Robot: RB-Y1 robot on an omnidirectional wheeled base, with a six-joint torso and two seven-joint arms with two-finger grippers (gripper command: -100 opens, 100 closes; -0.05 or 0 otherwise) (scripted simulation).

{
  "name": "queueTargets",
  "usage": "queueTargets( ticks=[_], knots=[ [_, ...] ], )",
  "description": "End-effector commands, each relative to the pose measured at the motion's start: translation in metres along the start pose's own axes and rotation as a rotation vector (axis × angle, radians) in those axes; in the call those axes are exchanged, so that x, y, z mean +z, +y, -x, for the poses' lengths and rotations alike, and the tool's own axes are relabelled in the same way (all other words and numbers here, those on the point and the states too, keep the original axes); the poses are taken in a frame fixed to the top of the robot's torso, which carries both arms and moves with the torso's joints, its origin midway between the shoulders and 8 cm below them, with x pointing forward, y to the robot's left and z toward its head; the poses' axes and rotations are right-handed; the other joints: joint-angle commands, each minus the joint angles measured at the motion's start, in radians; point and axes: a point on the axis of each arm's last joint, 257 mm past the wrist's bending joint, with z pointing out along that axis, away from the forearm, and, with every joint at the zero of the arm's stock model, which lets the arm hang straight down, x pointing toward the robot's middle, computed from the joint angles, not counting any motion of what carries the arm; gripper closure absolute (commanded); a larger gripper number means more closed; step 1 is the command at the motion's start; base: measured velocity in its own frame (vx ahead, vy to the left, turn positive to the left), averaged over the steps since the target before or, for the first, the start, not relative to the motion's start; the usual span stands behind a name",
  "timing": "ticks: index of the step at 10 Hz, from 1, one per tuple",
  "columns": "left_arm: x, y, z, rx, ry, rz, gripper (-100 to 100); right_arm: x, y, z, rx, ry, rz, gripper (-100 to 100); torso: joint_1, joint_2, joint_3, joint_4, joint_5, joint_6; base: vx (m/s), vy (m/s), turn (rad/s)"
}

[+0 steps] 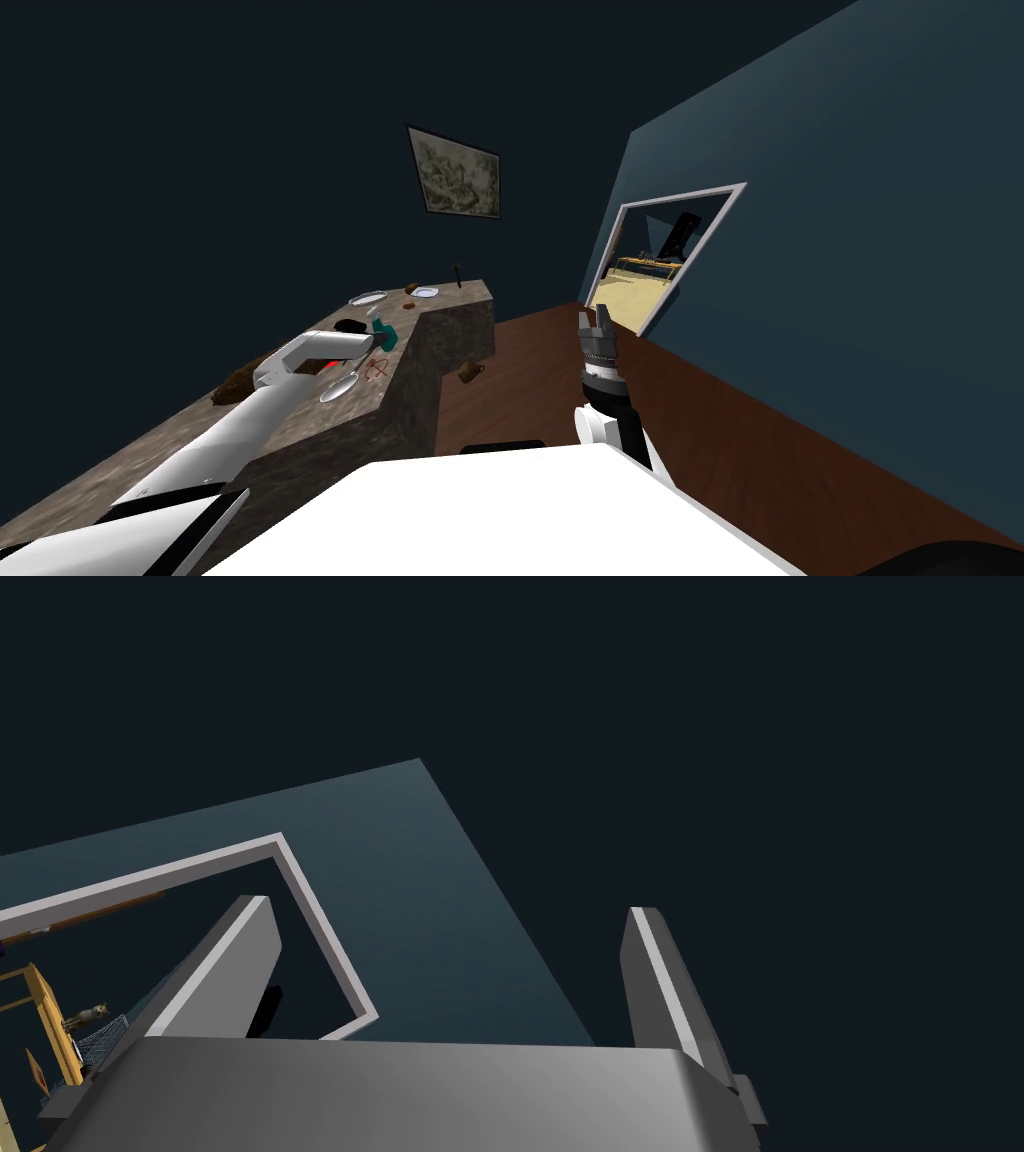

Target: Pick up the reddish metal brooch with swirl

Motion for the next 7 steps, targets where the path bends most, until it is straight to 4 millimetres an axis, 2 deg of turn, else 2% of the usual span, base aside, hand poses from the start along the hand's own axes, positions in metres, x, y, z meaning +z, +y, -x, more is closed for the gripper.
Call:
queueTargets(
  ticks=[1, 5, 7],
  knots=[
    [0.004, 0.015, -0.003, -0.011, 0.044, 0.05, -100, 0.0, 0.0, 0.0, 0.0, 0.0, 0.0, 0, 0.0, 0.0, 0.0, 0.0, 0.0, 0.0, 0.028, -0.041, -0.026],
    [0.008, 0.048, -0.016, -0.044, 0.155, 0.147, -100, 0.0, 0.0, 0.0, 0.0, 0.0, 0.0, 0, 0.0, -0.001, 0.0, 0.0, 0.0, 0.0, 0.044, -0.047, -0.023],
    [0.008, 0.058, -0.024, -0.054, 0.198, 0.178, -100, 0.0, 0.0, 0.0, 0.0, 0.0, 0.0, 0, -0.001, 0.0, 0.0, 0.0, 0.0, 0.0, 0.031, -0.045, -0.011]
  ],
)
